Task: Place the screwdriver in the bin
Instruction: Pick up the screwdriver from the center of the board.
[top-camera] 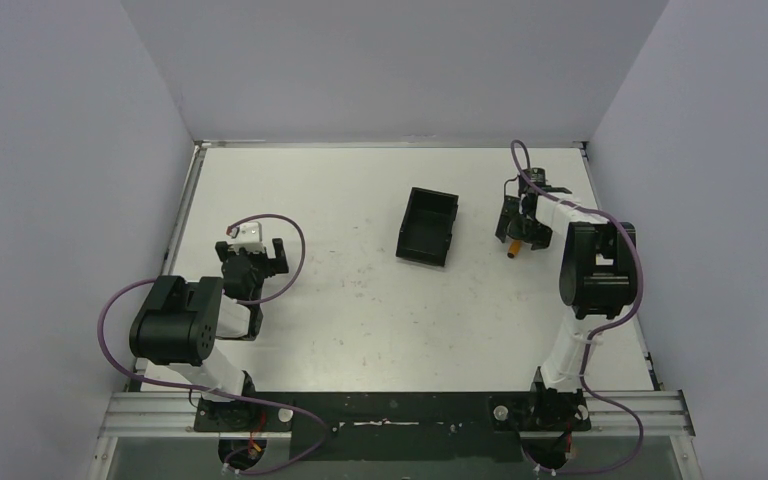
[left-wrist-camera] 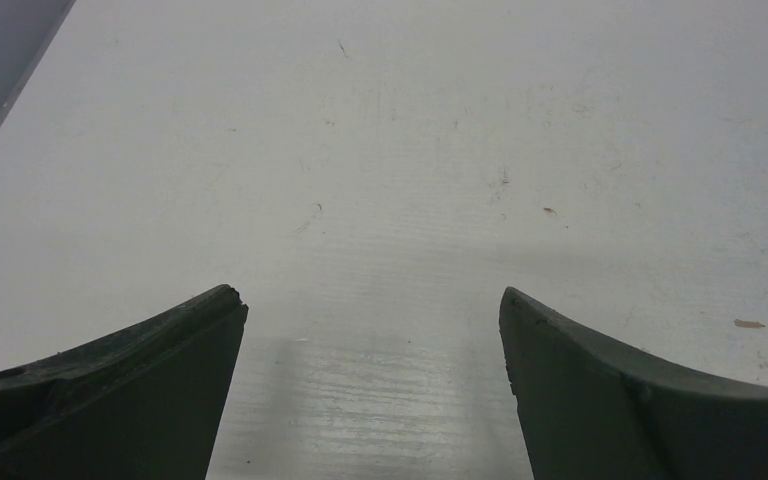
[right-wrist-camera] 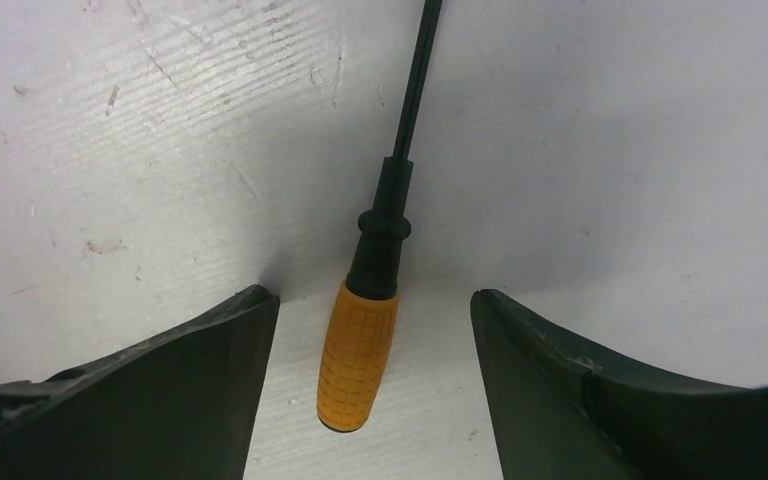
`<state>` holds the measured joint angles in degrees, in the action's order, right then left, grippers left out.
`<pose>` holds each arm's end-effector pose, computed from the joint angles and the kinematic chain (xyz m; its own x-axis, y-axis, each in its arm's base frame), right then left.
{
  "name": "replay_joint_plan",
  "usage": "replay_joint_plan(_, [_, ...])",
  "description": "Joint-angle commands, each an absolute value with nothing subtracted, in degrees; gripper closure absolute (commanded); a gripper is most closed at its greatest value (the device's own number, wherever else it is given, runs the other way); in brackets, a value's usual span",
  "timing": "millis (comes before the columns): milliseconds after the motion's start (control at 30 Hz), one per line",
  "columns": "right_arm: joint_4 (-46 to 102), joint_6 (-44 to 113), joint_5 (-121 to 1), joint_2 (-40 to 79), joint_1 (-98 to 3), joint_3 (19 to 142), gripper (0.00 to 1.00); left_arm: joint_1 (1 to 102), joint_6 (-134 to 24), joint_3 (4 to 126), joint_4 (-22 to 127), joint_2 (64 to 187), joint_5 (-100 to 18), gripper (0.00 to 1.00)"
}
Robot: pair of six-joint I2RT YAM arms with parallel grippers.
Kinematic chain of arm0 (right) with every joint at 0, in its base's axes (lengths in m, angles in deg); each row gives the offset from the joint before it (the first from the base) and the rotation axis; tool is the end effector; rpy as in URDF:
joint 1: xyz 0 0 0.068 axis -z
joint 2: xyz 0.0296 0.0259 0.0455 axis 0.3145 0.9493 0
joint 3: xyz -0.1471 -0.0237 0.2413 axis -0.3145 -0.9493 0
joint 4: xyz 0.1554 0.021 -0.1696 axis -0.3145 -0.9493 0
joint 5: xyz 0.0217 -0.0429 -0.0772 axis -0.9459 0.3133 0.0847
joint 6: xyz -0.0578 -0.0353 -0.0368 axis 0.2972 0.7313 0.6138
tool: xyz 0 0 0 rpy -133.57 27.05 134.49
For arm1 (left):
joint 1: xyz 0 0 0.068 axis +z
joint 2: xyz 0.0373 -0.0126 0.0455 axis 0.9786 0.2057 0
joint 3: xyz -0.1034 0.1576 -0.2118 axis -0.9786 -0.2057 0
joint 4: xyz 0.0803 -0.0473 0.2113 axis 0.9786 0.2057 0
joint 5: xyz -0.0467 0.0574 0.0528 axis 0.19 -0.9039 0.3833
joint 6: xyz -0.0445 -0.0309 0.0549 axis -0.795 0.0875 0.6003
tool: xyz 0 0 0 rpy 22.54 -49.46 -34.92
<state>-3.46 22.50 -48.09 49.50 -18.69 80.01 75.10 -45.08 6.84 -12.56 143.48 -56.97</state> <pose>0.3778 -0.0021 0.1670 -0.8701 0.3166 -0.3777 0.3171 0.9463 0.0626 0.2707 -0.0057 0.1636 -0.1973 -0.0219 -0.9801 -0.0819 0.9966 -0.0058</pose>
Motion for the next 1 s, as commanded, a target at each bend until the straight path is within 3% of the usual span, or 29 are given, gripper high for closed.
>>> replay_joint_plan(0, [-2.06, 22.08, -46.87, 50.79, -18.44, 81.83, 0.32, 74.93, -44.98, 7.21, -14.55, 142.62, -57.53, 0.03])
replay_joint_plan(67, [-1.83, 22.02, -47.00, 51.26, -18.48, 81.65, 0.37, 74.88, -44.97, 7.21, -14.54, 142.66, -57.47, 0.03])
replay_joint_plan(200, [-1.33, 21.91, -47.41, 51.65, -18.45, 81.05, 0.60, 74.88, -45.02, 7.21, -14.58, 142.65, -57.47, 0.03])
replay_joint_plan(367, [-0.29, 21.86, -48.77, 51.44, -16.18, 79.60, 0.73, 74.93, -45.00, 7.21, -14.60, 142.67, -57.49, 0.03])
replay_joint_plan(667, [0.95, 23.47, -50.38, 50.15, -15.59, 79.24, 0.91, 74.92, -44.97, 7.21, -14.60, 142.66, -57.47, 0.03])
replay_joint_plan(967, [-1.48, 24.46, -49.56, 43.28, -15.55, 81.37, 0.95, 74.88, -45.03, 7.21, -14.56, 142.68, -57.46, 0.03])
